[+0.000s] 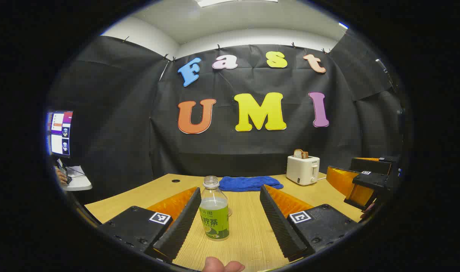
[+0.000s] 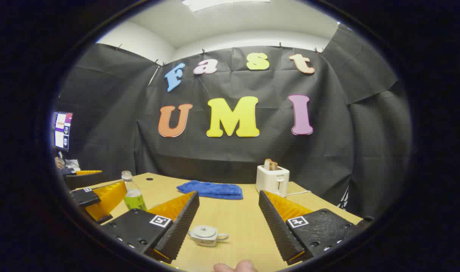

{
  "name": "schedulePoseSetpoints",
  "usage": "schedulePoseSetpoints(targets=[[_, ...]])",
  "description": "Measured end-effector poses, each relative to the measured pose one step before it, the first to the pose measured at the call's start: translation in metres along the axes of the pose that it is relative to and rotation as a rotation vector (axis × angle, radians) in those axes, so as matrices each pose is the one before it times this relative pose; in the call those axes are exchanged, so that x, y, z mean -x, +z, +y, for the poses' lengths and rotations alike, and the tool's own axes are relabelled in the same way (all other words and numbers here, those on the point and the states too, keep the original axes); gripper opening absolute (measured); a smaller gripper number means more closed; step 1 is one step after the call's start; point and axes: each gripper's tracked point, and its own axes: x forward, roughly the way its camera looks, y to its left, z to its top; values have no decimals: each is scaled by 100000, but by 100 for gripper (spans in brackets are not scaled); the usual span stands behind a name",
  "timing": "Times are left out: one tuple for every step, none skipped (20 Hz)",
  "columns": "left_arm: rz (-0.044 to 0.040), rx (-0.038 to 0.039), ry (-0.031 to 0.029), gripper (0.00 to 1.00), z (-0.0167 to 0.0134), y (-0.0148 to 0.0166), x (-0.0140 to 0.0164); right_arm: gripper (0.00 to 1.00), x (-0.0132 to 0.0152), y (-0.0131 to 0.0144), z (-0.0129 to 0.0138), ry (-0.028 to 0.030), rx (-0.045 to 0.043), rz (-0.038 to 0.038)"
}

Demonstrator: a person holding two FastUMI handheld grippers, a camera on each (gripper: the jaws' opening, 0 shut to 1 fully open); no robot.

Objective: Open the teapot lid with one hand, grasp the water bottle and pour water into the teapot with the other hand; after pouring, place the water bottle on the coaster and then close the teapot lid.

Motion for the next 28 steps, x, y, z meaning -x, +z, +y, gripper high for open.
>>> schedulePoseSetpoints(targets=[[187,97,353,98,195,-43,-107,95,3,29,-15,66,22,123],[128,63,284,98,92,-84,95,95,-47,-129,68,-42,-171,24],[165,98,130,98,129,-65,-7,95,16,51,29,80,-207,57],[145,86,96,98,30,-40,-40,95,-118,-40,99,136,-28,27],[99,45,81,98,-29,83,-36,97,-94,-70,59,233,213,200],[-11,4,95,98,81,-112,-116,95,-2,-206,110,211,470,242],[214,-11,162,98,71,-67,-32,95,-81,5,98,343,166,273],[119,163,-139,98,-34,-131,-3,95,-41,-83,17,168,-24,-88],[387,142,-157,98,9,-102,25,95,23,172,42,-4,-168,-180],[269,-16,-166,98,-64,-52,-68,95,-24,-91,-62,-32,219,-7],[24,-74,-2,98,-6,59,-24,95,-92,77,-61,-23,101,36],[135,-178,-166,98,26,-118,4,95,25,-171,54,110,235,187],[-39,-88,84,98,-6,-8,-9,93,-8,-175,-18,187,4,436],[124,4,198,98,119,-93,-72,95,-3,-120,28,242,-5,409],[222,-72,260,98,104,-112,-13,95,-30,-65,27,191,229,308],[259,-24,242,98,-71,-49,-69,95,-112,-17,-104,-155,216,106],[256,-23,32,98,-15,-64,-54,95,-93,-198,65,153,268,273],[-104,51,54,98,32,-25,111,95,-87,-256,113,335,150,657],[-104,13,5,98,36,74,-53,95,-192,-453,111,488,136,956],[-66,24,25,98,-48,-30,-47,96,-251,-526,234,500,45,978],[104,-15,144,98,21,-7,-2,95,-292,-554,153,201,268,1199],[178,-13,164,98,46,-55,-48,95,-379,-730,230,437,224,1608],[38,19,190,98,116,-127,-109,95,-294,-783,257,464,-67,1745],[85,168,252,98,16,50,4,98,-302,-563,310,421,30,1274],[139,386,72,98,32,-36,4,97,-361,-591,278,200,-15,975],[58,443,45,98,163,-55,46,97,-333,-438,323,285,-182,726],[288,320,70,98,151,-104,-36,95,-432,-543,223,-120,-611,601],[369,145,103,98,58,-140,6,95,-427,-234,207,-136,-712,-239]])
